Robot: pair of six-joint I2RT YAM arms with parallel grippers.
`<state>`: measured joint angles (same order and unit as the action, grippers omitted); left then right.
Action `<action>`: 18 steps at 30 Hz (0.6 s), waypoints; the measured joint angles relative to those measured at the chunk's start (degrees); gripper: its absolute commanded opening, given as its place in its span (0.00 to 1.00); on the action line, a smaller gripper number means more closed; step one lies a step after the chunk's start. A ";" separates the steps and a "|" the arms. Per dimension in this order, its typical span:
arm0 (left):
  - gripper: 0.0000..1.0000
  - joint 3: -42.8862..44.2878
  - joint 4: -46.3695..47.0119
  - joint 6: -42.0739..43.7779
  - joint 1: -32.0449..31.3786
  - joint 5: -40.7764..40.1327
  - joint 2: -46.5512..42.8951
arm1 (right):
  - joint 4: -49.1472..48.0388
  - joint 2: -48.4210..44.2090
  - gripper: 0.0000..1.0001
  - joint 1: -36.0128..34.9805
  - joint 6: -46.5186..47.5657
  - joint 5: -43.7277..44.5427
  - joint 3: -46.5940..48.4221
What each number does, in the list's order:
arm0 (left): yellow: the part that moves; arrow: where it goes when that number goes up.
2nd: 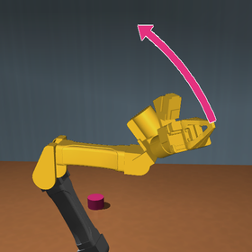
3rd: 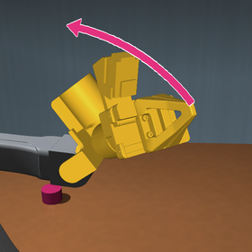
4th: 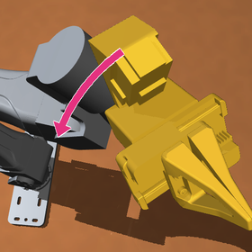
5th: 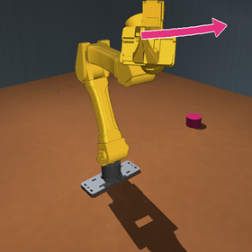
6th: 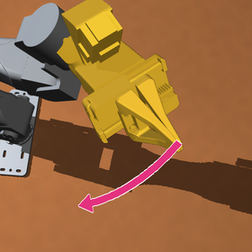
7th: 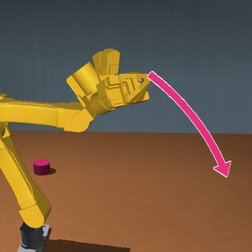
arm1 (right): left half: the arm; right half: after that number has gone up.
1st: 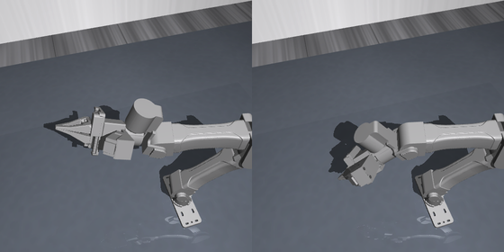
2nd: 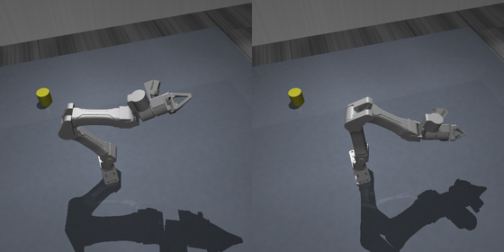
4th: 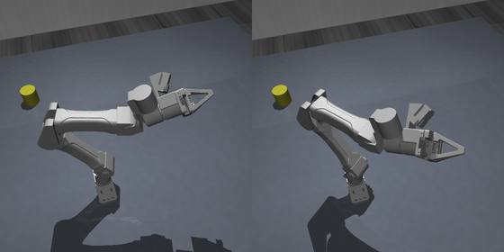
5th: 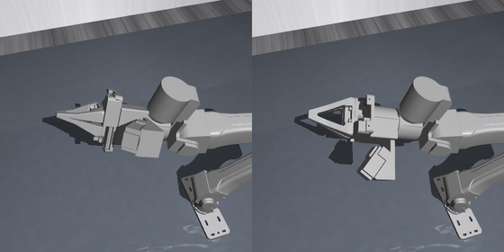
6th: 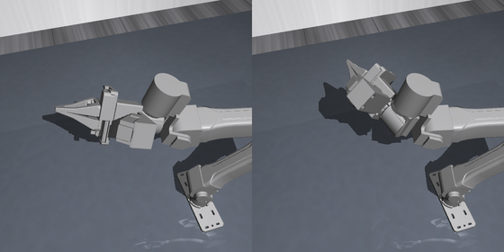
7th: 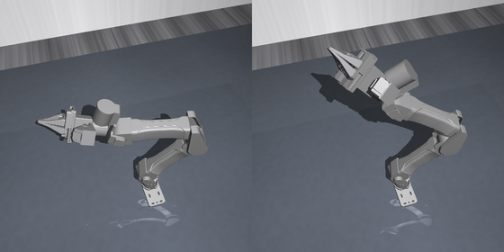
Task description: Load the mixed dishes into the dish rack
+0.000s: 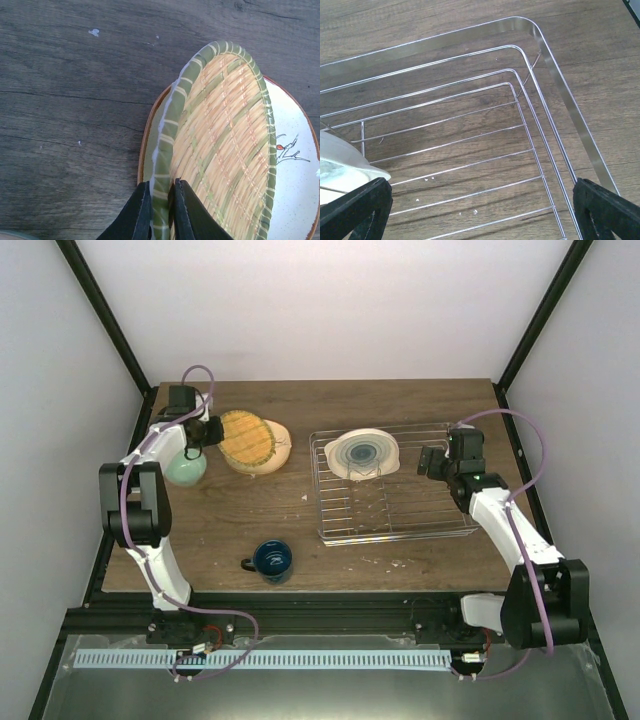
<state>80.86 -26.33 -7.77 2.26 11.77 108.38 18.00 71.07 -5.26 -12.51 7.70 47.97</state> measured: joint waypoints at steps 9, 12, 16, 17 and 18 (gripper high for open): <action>0.24 -0.85 0.28 0.63 0.00 -1.62 0.90 | 0.00 0.42 1.00 0.00 0.02 -0.02 0.00; 0.28 -2.10 -0.02 0.94 0.07 -2.78 2.01 | 0.02 0.57 1.00 0.00 0.02 0.00 0.00; 0.27 -3.08 -0.39 0.92 0.11 -3.15 2.93 | 0.07 0.61 1.00 0.00 0.02 0.00 0.00; 0.27 -3.08 -0.24 0.92 0.09 -3.15 3.02 | 0.07 0.61 1.00 0.00 0.02 -0.02 0.00; 0.26 -3.10 -0.20 0.92 0.04 -3.15 3.04 | 0.09 0.61 1.00 0.00 0.02 0.00 0.00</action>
<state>77.76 -26.52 -6.85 2.31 8.62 111.42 18.09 71.68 -5.26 -12.49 7.70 47.97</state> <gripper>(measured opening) 0.275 0.999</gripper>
